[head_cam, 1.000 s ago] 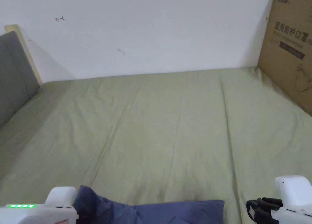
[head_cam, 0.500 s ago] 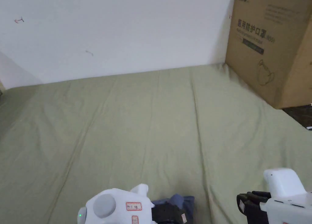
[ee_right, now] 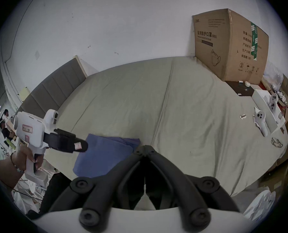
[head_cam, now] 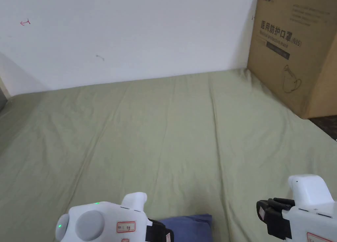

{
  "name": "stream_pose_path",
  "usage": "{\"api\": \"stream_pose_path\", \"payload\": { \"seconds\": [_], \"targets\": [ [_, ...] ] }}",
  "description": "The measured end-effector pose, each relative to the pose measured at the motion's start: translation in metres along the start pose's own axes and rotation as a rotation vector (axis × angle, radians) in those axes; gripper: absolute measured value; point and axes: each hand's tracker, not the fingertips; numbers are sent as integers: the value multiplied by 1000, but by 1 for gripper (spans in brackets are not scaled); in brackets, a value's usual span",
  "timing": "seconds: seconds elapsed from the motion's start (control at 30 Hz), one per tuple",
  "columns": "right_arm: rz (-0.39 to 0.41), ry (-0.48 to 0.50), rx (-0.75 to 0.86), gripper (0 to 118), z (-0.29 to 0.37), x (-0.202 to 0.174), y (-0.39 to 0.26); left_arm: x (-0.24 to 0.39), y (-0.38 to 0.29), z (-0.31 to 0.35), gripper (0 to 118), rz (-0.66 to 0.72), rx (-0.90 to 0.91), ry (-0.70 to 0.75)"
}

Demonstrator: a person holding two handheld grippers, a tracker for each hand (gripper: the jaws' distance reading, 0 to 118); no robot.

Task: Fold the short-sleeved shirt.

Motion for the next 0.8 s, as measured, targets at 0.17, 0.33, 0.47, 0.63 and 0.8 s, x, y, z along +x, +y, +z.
{"api": "stream_pose_path", "payload": {
  "seconds": [0.17,0.33,0.47,0.63,0.8],
  "targets": [
    [-8,-20,-11,0,6,5,-3,16,-8,-74,2,-23,-153,11],
    [-31,-36,-25,0,14,14,-8,27,-14,-105,1,-35,-177,28],
    [-53,-32,-31,0,13,17,-12,26,-15,-92,1,31,-155,-204],
    [-105,26,-4,0,16,17,-9,43,-25,-42,2,27,-34,-320],
    [-153,259,25,0,12,11,-5,25,-38,50,2,-24,235,-196]
  ]
}}
